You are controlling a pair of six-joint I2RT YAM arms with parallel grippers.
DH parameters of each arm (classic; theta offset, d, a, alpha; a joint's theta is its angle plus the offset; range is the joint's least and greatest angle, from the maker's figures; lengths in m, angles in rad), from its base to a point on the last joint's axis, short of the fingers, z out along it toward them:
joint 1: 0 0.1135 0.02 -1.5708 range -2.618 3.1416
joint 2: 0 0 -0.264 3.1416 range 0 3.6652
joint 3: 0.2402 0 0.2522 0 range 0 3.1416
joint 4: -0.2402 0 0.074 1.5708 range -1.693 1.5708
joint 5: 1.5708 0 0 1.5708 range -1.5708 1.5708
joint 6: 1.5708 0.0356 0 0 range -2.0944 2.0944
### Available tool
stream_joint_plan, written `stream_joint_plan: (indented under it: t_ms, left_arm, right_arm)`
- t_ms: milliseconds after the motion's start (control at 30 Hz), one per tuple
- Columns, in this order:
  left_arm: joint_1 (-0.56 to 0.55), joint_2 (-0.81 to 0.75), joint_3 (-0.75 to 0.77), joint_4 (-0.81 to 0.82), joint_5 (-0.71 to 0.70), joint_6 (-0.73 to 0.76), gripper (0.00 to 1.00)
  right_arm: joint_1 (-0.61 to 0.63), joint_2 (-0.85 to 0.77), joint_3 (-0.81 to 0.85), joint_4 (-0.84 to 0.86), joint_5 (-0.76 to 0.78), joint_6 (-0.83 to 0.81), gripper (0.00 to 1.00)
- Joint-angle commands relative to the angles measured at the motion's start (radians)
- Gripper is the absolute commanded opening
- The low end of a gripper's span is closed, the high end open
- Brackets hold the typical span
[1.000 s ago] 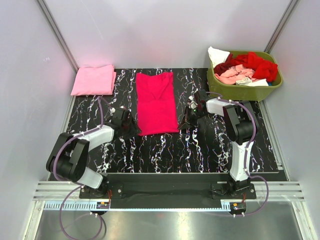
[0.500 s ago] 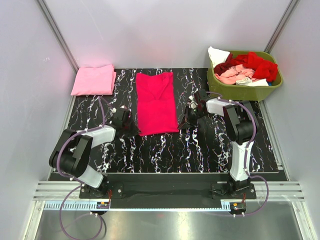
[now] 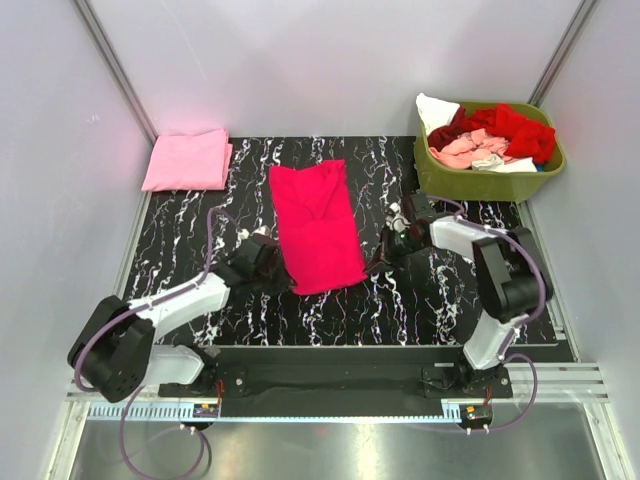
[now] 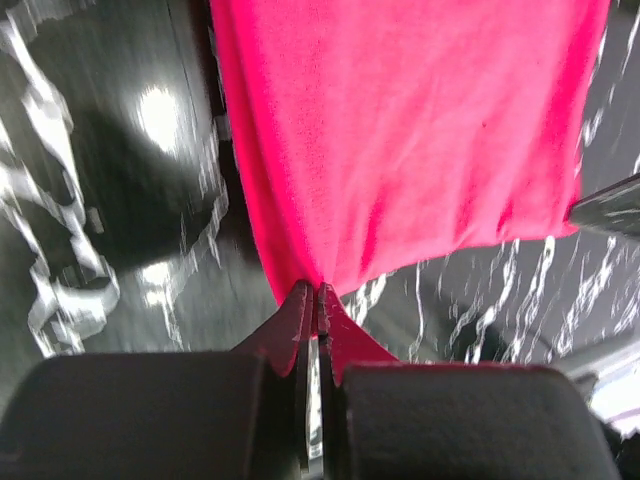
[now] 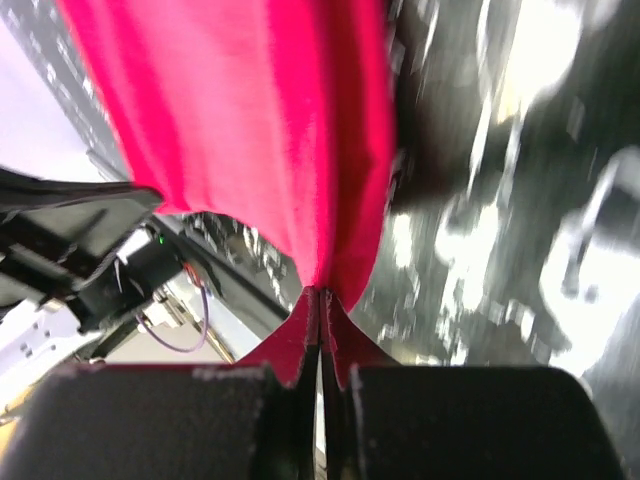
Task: Fold and stack the t-shirts
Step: Fold the tshirt
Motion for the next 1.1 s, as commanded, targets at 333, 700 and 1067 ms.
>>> stream_joint_plan:
  t_ms: [333, 700, 1067]
  left_arm:
    - [-0.146, -0.355, -0.057, -0.354, -0.103, -0.208, 0.00]
    - [-0.142, -0.215, 0.278, -0.533, -0.135, -0.125, 0.11]
    - [0.025, -0.014, 0.584, -0.608, -0.074, 0.016, 0.11]
  right_arm:
    - [0.011, -0.408, -0.192, -0.164, 0.035, 0.039, 0.00]
    - [0.011, -0.346, 0.154, -0.355, 0.093, -0.009, 0.00]
    - [-0.015, -0.096, 0.516, -0.444, 0.092, -0.040, 0.00]
